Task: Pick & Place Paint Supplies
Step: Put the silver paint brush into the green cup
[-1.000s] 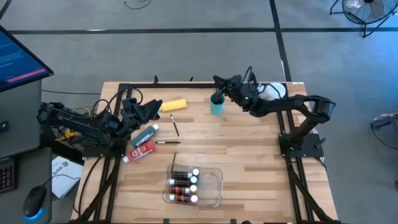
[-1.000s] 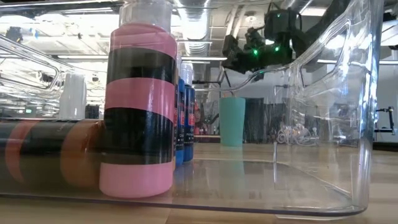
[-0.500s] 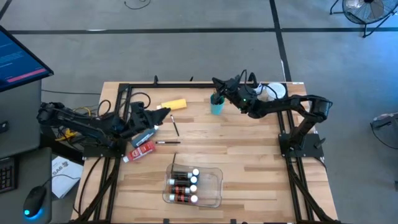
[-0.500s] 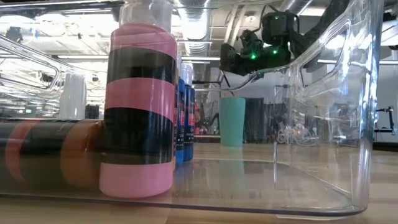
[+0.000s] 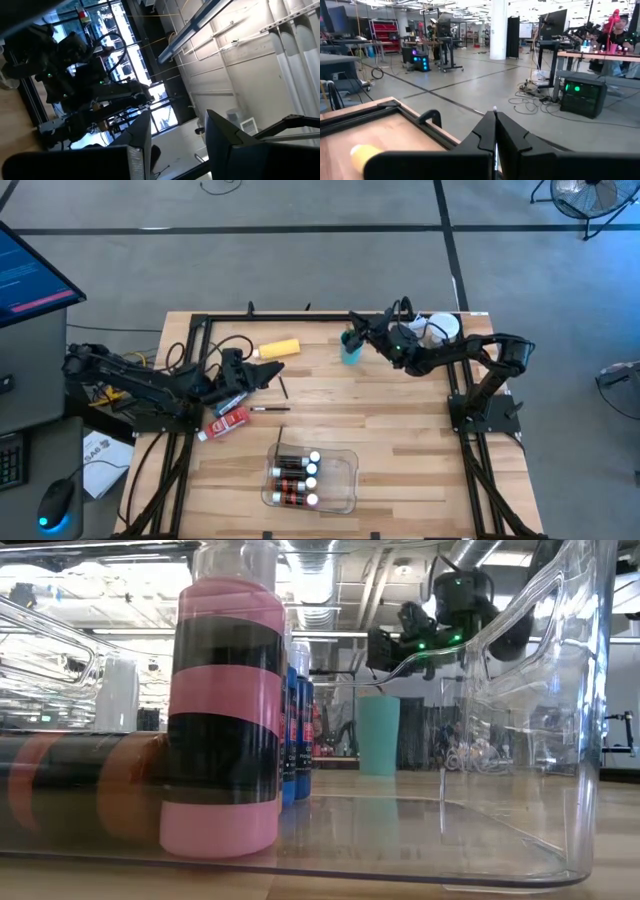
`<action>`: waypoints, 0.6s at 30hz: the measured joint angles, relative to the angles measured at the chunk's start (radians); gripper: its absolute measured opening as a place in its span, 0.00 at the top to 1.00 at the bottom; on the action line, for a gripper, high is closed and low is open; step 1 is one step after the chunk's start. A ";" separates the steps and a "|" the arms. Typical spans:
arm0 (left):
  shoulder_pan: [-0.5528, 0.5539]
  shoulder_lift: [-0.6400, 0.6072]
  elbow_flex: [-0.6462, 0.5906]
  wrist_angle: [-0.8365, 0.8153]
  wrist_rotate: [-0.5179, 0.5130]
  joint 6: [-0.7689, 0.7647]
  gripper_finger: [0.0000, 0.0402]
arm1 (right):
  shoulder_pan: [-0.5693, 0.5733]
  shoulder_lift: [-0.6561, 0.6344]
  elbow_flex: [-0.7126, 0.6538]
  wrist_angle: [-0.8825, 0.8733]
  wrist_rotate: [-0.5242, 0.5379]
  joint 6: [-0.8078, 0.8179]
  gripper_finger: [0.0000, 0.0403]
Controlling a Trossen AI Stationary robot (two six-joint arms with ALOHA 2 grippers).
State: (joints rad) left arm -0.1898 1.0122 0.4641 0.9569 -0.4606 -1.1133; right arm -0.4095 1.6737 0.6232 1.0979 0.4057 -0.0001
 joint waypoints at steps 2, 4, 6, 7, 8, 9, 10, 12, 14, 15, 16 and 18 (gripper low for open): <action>0.000 -0.001 0.000 0.003 0.001 0.000 0.77 | 0.000 0.000 -0.009 0.012 0.000 0.000 1.00; 0.000 -0.001 0.000 0.001 0.000 0.000 0.77 | 0.000 0.000 -0.010 0.014 0.000 -0.006 1.00; 0.000 -0.001 0.000 0.002 0.001 0.000 0.77 | 0.000 0.000 -0.010 0.018 0.000 -0.017 1.00; 0.000 -0.001 0.000 0.002 0.002 0.000 0.77 | 0.000 0.000 -0.010 0.018 0.000 -0.023 1.00; 0.000 -0.001 0.000 0.002 0.002 0.000 0.77 | 0.000 0.000 -0.010 0.018 0.000 -0.026 0.99; 0.000 -0.001 0.000 0.002 0.002 0.000 0.77 | -0.001 0.000 -0.010 0.018 0.000 -0.026 0.99; 0.000 -0.001 0.000 0.002 0.002 0.000 0.77 | -0.004 0.000 -0.010 0.018 0.000 -0.026 0.98; 0.000 -0.001 0.000 0.002 0.002 0.000 0.77 | -0.005 0.000 -0.010 0.018 0.000 -0.026 0.95; 0.000 -0.001 0.000 0.002 0.002 0.000 0.77 | -0.005 0.000 -0.010 0.018 0.000 -0.026 0.91; 0.000 -0.001 0.000 0.002 0.002 0.000 0.77 | -0.005 0.000 -0.010 0.018 0.000 -0.026 0.89; 0.000 -0.001 0.000 0.002 0.002 0.000 0.77 | -0.005 0.000 -0.010 0.018 0.000 -0.026 0.87; 0.000 -0.001 0.000 0.002 0.002 0.000 0.77 | -0.005 0.000 -0.010 0.018 -0.001 -0.024 0.84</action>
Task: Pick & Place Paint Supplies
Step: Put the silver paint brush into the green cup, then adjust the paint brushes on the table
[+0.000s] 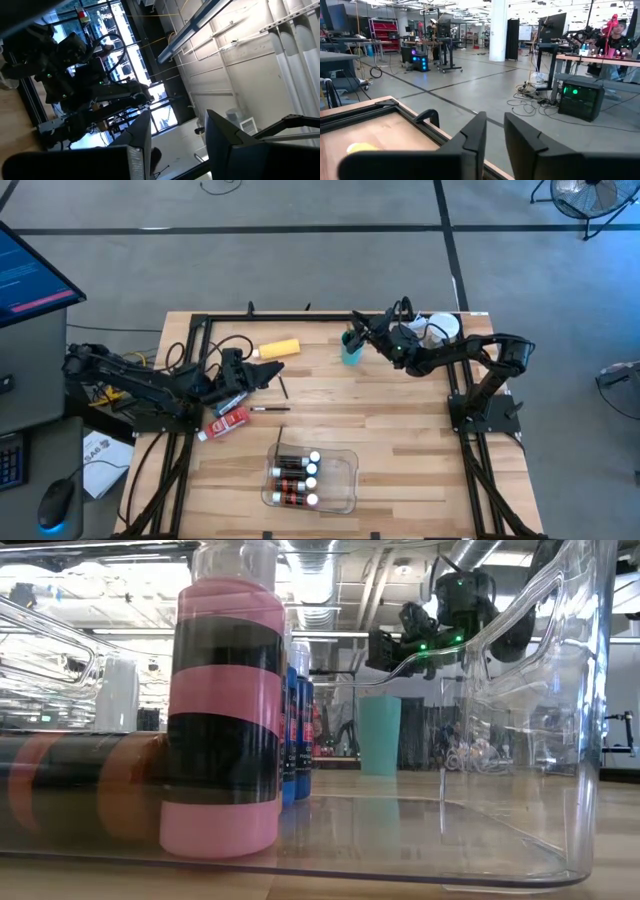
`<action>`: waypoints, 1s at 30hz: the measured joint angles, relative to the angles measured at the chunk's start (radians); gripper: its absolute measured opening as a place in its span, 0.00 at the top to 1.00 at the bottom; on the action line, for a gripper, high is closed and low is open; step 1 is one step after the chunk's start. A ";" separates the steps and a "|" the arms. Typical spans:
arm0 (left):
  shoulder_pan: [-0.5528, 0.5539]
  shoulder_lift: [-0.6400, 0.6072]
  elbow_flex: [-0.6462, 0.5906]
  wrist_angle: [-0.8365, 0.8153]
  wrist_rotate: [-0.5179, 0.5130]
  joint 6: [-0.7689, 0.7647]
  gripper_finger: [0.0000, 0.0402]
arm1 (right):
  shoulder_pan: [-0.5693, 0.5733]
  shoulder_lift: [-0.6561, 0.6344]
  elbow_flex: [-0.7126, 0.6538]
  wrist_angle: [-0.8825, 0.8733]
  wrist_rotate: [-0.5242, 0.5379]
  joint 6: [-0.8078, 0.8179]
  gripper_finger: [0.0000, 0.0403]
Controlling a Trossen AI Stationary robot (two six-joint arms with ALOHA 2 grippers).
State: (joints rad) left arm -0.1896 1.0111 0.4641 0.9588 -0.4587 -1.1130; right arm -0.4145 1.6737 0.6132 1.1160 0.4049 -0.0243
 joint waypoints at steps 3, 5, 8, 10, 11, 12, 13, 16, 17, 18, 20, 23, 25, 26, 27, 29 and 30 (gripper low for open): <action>0.000 0.000 0.000 0.000 0.000 0.000 0.77 | 0.003 0.000 0.000 0.016 0.000 0.025 0.80; 0.000 0.000 0.000 0.000 0.000 0.000 0.77 | 0.012 -0.003 0.000 0.051 0.000 0.031 0.78; 0.000 0.000 0.000 0.000 0.000 0.000 0.77 | 0.031 -0.035 0.000 0.078 -0.003 0.032 0.77; 0.000 0.000 0.000 0.004 -0.004 0.000 0.77 | 0.044 -0.069 0.000 0.079 -0.007 0.039 0.77; 0.000 0.000 0.000 0.009 -0.005 0.000 0.77 | 0.051 -0.093 0.000 0.077 -0.008 0.048 0.77; 0.000 0.000 0.000 0.012 -0.009 0.000 0.77 | 0.057 -0.117 0.000 0.076 -0.012 0.056 0.77; 0.000 0.000 0.000 0.017 -0.015 0.000 0.77 | 0.064 -0.143 0.000 0.072 -0.014 0.066 0.77; 0.002 0.000 0.000 0.044 -0.032 0.000 0.77 | 0.089 -0.223 0.003 0.035 -0.015 0.103 0.77; 0.002 0.000 0.000 0.054 -0.039 0.001 0.77 | 0.098 -0.251 0.010 0.007 -0.015 0.111 0.77; 0.002 0.000 0.000 0.067 -0.042 0.001 0.77 | 0.107 -0.279 0.020 -0.031 -0.016 0.119 0.77; 0.002 0.000 0.000 0.103 -0.044 0.002 0.77 | 0.126 -0.335 0.047 -0.117 -0.015 0.157 0.77; 0.002 0.000 0.000 0.178 -0.043 0.041 0.77 | 0.159 -0.399 0.101 -0.245 -0.015 0.212 0.77; 0.002 0.000 0.000 0.243 -0.036 0.089 0.77 | 0.184 -0.430 0.143 -0.328 -0.015 0.216 0.77; 0.002 0.000 0.001 0.277 -0.028 0.116 0.77 | 0.196 -0.442 0.167 -0.370 -0.016 0.217 0.77; 0.005 -0.001 0.008 0.298 -0.016 0.143 0.77 | 0.208 -0.453 0.191 -0.414 -0.020 0.217 0.77; 0.015 -0.005 0.031 0.316 0.032 0.187 0.77 | 0.232 -0.464 0.237 -0.490 -0.030 0.217 0.77; 0.022 -0.005 0.047 0.317 0.063 0.202 0.77 | 0.242 -0.465 0.262 -0.526 -0.040 0.217 0.77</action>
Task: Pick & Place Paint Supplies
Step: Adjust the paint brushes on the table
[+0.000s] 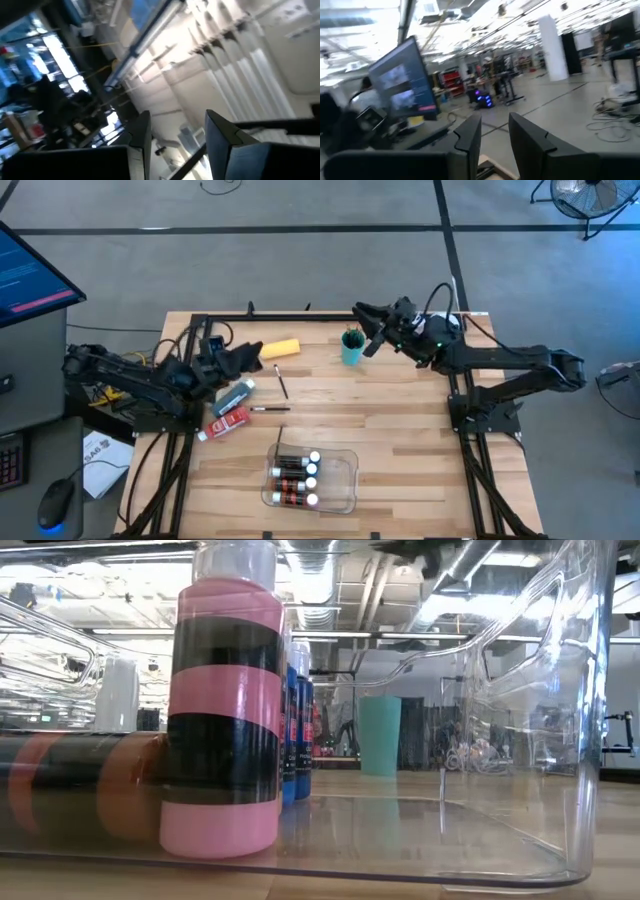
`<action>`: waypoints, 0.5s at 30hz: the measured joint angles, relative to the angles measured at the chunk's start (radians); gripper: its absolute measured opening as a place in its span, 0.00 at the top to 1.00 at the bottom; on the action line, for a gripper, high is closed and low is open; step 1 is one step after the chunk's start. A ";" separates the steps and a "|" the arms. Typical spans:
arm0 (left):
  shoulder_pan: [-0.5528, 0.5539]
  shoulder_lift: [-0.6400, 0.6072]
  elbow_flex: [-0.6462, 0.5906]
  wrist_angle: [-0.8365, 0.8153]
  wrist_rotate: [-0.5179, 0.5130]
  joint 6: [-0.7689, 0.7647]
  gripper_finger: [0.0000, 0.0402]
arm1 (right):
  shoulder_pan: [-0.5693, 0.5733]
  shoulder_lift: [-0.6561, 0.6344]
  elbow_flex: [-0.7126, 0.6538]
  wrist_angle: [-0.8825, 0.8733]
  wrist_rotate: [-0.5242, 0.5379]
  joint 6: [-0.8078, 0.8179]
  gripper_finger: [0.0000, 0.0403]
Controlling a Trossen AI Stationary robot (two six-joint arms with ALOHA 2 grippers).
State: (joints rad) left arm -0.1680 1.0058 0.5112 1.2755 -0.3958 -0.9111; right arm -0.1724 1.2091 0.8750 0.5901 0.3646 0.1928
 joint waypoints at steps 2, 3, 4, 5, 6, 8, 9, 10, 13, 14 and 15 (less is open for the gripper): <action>0.013 -0.002 0.029 -0.002 0.067 0.030 0.77 | 0.022 0.002 0.047 -0.070 -0.002 0.001 0.77; 0.018 -0.002 0.044 -0.002 0.099 0.046 0.77 | 0.032 0.009 0.075 -0.103 -0.002 0.001 0.77; 0.024 -0.002 0.059 -0.001 0.125 0.062 0.77 | 0.041 0.015 0.099 -0.136 -0.003 0.002 0.77; 0.028 -0.003 0.070 -0.001 0.147 0.079 0.77 | 0.049 0.025 0.124 -0.169 -0.003 0.003 0.77; 0.032 -0.003 0.078 -0.001 0.163 0.100 0.77 | 0.056 0.036 0.151 -0.207 -0.004 0.008 0.77; 0.041 -0.003 0.088 -0.002 0.179 0.130 0.77 | 0.068 0.059 0.200 -0.273 -0.005 0.040 0.77; 0.047 -0.006 0.089 -0.003 0.187 0.141 0.77 | 0.071 0.072 0.226 -0.302 -0.006 0.058 0.77; 0.053 -0.013 0.089 -0.008 0.198 0.145 0.77 | 0.074 0.087 0.251 -0.329 -0.013 0.074 0.77; 0.077 -0.030 0.089 -0.007 0.269 0.145 0.77 | 0.080 0.140 0.326 -0.408 -0.055 0.139 0.77; 0.081 -0.039 0.089 -0.011 0.297 0.141 0.77 | 0.077 0.161 0.351 -0.434 -0.072 0.168 0.77; 0.086 -0.051 0.089 -0.011 0.327 0.135 0.77 | 0.075 0.185 0.378 -0.455 -0.087 0.196 0.77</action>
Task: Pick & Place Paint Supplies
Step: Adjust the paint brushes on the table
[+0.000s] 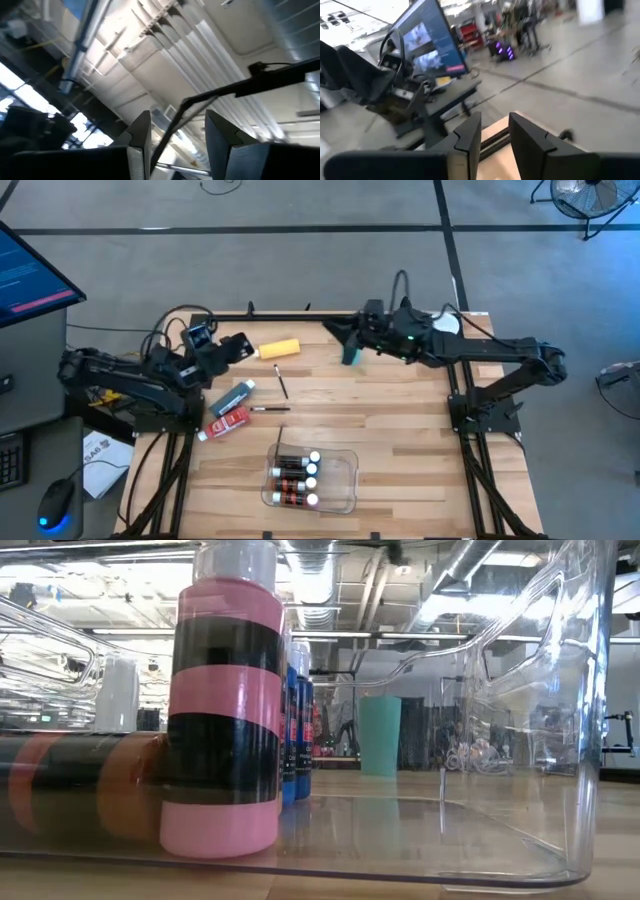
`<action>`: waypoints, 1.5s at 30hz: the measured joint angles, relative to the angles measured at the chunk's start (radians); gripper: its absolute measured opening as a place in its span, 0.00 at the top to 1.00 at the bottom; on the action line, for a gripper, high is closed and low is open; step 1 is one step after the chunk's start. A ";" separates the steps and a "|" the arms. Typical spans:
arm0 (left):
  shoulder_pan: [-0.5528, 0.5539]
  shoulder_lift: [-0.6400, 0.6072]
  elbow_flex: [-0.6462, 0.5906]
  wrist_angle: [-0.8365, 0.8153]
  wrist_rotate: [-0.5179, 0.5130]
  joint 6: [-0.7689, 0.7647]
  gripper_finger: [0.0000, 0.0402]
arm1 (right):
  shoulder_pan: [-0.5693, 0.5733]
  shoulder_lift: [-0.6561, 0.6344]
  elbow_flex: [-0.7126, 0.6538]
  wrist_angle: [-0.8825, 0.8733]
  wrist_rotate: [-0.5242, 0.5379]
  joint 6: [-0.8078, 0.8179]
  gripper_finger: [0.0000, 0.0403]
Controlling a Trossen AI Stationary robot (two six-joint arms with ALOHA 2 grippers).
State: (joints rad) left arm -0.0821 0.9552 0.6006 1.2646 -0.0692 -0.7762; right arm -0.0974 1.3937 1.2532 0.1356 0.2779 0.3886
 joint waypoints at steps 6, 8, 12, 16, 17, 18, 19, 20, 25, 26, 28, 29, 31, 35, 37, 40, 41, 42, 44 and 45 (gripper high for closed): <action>0.006 -0.114 0.000 -0.098 0.146 -0.010 0.77 | -0.003 0.138 0.127 -0.116 -0.102 0.177 0.77; 0.006 -0.162 0.000 -0.201 0.175 0.013 0.77 | -0.003 0.188 0.162 -0.114 -0.143 0.216 0.77; 0.016 -0.236 0.000 -0.405 0.174 0.017 0.77 | -0.002 0.259 0.212 -0.118 -0.253 0.293 0.77; 0.017 -0.292 0.000 -0.566 0.170 0.037 0.77 | -0.002 0.313 0.254 -0.127 -0.324 0.301 0.77; 0.023 -0.301 0.000 -0.599 0.163 0.042 0.77 | -0.002 0.325 0.259 -0.130 -0.335 0.301 0.77; 0.032 -0.312 0.000 -0.637 0.164 0.044 0.77 | -0.002 0.337 0.263 -0.133 -0.338 0.301 0.77; 0.042 -0.318 0.000 -0.673 0.164 0.044 0.77 | -0.002 0.352 0.271 -0.132 -0.338 0.302 0.77; 0.049 -0.325 0.000 -0.714 0.163 0.042 0.77 | -0.002 0.370 0.279 -0.127 -0.339 0.305 0.77; 0.057 -0.351 0.000 -0.910 0.157 0.039 0.77 | -0.003 0.450 0.311 -0.131 -0.387 0.358 0.77; 0.057 -0.353 0.000 -0.940 0.157 0.039 0.77 | -0.003 0.464 0.317 -0.129 -0.399 0.375 0.77; 0.057 -0.353 0.000 -0.996 0.158 0.039 0.77 | -0.003 0.488 0.328 -0.136 -0.436 0.398 0.77; 0.057 -0.353 0.000 -1.021 0.161 0.039 0.77 | -0.001 0.503 0.341 -0.131 -0.446 0.398 0.77; 0.057 -0.353 0.000 -1.062 0.172 0.039 0.77 | 0.005 0.525 0.361 -0.131 -0.472 0.394 0.77; 0.058 -0.361 0.000 -1.187 0.190 0.056 0.77 | 0.009 0.559 0.410 -0.178 -0.498 0.352 0.77; 0.070 -0.369 0.000 -1.300 0.178 0.092 0.77 | 0.013 0.570 0.440 -0.253 -0.498 0.322 0.77; 0.097 -0.367 0.000 -1.495 0.128 0.135 0.77 | 0.012 0.576 0.464 -0.374 -0.498 0.286 0.77; 0.108 -0.359 0.000 -1.544 0.111 0.146 0.77 | 0.012 0.576 0.466 -0.394 -0.498 0.285 0.77; 0.120 -0.350 0.000 -1.590 0.091 0.149 0.77 | 0.012 0.575 0.468 -0.413 -0.497 0.283 0.77; 0.148 -0.335 0.000 -1.659 0.059 0.149 0.77 | 0.011 0.575 0.468 -0.453 -0.497 0.282 0.77; 0.164 -0.323 0.000 -1.684 0.048 0.152 0.77 | 0.008 0.575 0.468 -0.473 -0.496 0.282 0.77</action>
State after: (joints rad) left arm 0.0817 0.6324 0.6006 -0.4195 -0.0214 -0.6241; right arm -0.0898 1.9687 1.7213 -0.3372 -0.2185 0.6709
